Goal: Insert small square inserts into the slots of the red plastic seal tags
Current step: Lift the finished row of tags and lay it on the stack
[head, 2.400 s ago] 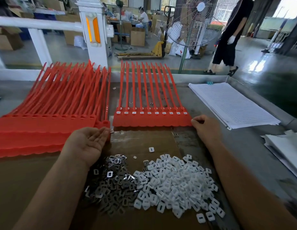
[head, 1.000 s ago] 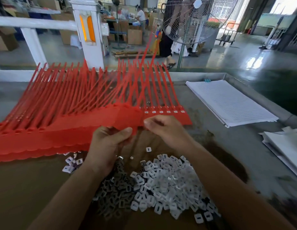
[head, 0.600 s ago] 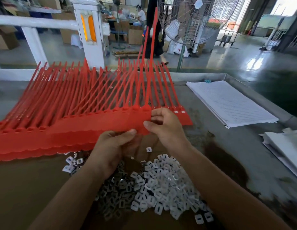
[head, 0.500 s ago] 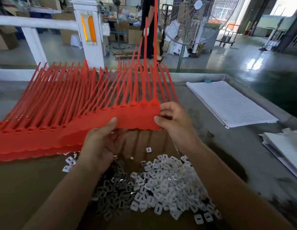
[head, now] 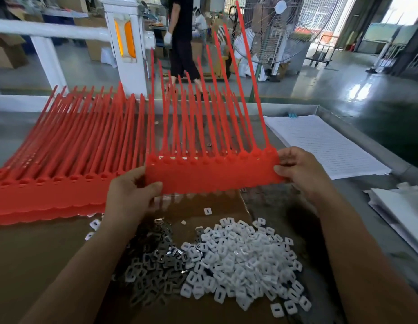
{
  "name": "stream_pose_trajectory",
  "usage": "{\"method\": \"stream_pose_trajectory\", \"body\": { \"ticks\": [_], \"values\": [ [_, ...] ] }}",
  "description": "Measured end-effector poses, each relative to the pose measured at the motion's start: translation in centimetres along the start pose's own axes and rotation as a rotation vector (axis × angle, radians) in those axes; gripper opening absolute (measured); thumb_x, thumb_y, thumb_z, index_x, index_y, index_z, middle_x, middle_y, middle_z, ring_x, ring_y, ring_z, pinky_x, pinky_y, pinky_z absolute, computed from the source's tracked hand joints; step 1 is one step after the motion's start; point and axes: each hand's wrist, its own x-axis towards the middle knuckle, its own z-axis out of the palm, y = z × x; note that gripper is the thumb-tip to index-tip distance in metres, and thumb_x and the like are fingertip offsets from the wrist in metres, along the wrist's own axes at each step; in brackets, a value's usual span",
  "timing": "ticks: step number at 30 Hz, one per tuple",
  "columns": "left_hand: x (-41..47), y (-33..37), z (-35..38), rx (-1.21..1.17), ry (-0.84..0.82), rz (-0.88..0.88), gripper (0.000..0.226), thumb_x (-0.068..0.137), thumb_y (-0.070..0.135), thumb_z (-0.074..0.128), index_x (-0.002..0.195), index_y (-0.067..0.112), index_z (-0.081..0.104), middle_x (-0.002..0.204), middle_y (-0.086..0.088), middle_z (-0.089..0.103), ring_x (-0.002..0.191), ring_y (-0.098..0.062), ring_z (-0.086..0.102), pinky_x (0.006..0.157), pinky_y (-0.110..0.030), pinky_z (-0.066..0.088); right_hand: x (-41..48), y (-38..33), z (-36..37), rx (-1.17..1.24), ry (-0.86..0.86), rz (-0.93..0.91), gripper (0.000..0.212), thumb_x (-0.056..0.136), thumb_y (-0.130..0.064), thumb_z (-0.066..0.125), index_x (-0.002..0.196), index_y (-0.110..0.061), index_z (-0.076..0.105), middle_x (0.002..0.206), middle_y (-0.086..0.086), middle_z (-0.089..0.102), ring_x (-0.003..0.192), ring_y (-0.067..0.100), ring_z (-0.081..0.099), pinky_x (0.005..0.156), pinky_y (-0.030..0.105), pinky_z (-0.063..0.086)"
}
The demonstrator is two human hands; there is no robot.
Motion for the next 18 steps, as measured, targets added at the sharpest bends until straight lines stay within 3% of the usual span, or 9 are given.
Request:
{"method": "stream_pose_trajectory", "body": {
  "ticks": [2, 3, 6, 8, 13, 16, 18],
  "values": [
    [-0.3, -0.5, 0.3, 0.412, 0.086, 0.201, 0.046, 0.076, 0.011, 0.07, 0.12, 0.016, 0.057, 0.066, 0.019, 0.054, 0.057, 0.004, 0.052, 0.057, -0.006, 0.04, 0.2, 0.6, -0.1, -0.071, -0.011, 0.052, 0.025, 0.082, 0.012, 0.056, 0.104, 0.0, 0.055, 0.075, 0.001, 0.053, 0.066, 0.011, 0.052, 0.044, 0.008, 0.042],
    [-0.6, -0.4, 0.4, 0.522, 0.096, 0.267, 0.054, 0.075, 0.015, 0.072, 0.126, 0.017, 0.053, 0.073, 0.019, 0.053, 0.063, 0.003, 0.051, 0.061, -0.006, 0.038, 0.2, 0.9, 0.0, -0.094, -0.019, 0.076, 0.026, 0.082, 0.012, 0.056, 0.106, 0.002, 0.054, 0.075, 0.001, 0.05, 0.065, 0.01, 0.05, 0.044, 0.009, 0.043],
    [-0.9, -0.2, 0.7, 0.711, 0.041, 0.341, 0.049, 0.077, 0.022, 0.07, 0.124, 0.019, 0.056, 0.104, -0.003, 0.067, 0.093, -0.022, 0.06, 0.079, -0.026, 0.041, 0.5, 1.7, 0.2, -0.142, -0.031, 0.134, 0.029, 0.082, 0.013, 0.055, 0.111, 0.009, 0.052, 0.073, 0.001, 0.047, 0.063, 0.01, 0.046, 0.053, 0.018, 0.042],
    [-0.8, -0.4, 0.6, 0.802, 0.01, 0.314, 0.045, 0.078, 0.03, 0.068, 0.121, 0.022, 0.058, 0.117, -0.003, 0.063, 0.105, -0.023, 0.057, 0.086, -0.031, 0.042, 0.8, 2.1, 0.2, -0.172, -0.033, 0.157, 0.03, 0.082, 0.013, 0.055, 0.112, 0.009, 0.051, 0.072, 0.001, 0.046, 0.062, 0.009, 0.045, 0.052, 0.016, 0.04],
    [-0.6, -0.9, 0.6, 0.845, -0.007, 0.324, 0.043, 0.081, 0.038, 0.063, 0.121, 0.021, 0.059, 0.111, -0.002, 0.06, 0.104, -0.02, 0.053, 0.081, -0.026, 0.035, 1.5, 3.3, 0.3, -0.247, -0.007, 0.157, 0.027, 0.083, 0.01, 0.056, 0.11, 0.007, 0.055, 0.075, 0.004, 0.051, 0.062, 0.007, 0.045, 0.046, 0.008, 0.038],
    [-0.6, -1.0, 0.5, 0.84, -0.022, 0.316, 0.038, 0.084, 0.033, 0.061, 0.119, 0.02, 0.06, 0.099, 0.003, 0.05, 0.1, -0.018, 0.052, 0.079, -0.023, 0.031, 1.8, 3.7, 0.3, -0.314, 0.01, 0.136, 0.026, 0.082, 0.004, 0.06, 0.108, 0.001, 0.059, 0.088, 0.008, 0.056, 0.068, 0.01, 0.051, 0.055, 0.015, 0.038],
    [-0.5, -1.0, 0.4, 0.831, -0.034, 0.316, 0.037, 0.083, 0.03, 0.062, 0.118, 0.019, 0.061, 0.102, 0.003, 0.05, 0.099, -0.016, 0.051, 0.08, -0.021, 0.03, 2.0, 4.0, 0.2, -0.373, 0.032, 0.117, 0.027, 0.08, 0.0, 0.064, 0.107, -0.003, 0.061, 0.094, 0.009, 0.061, 0.081, 0.017, 0.056, 0.067, 0.023, 0.044]
  ]
}}
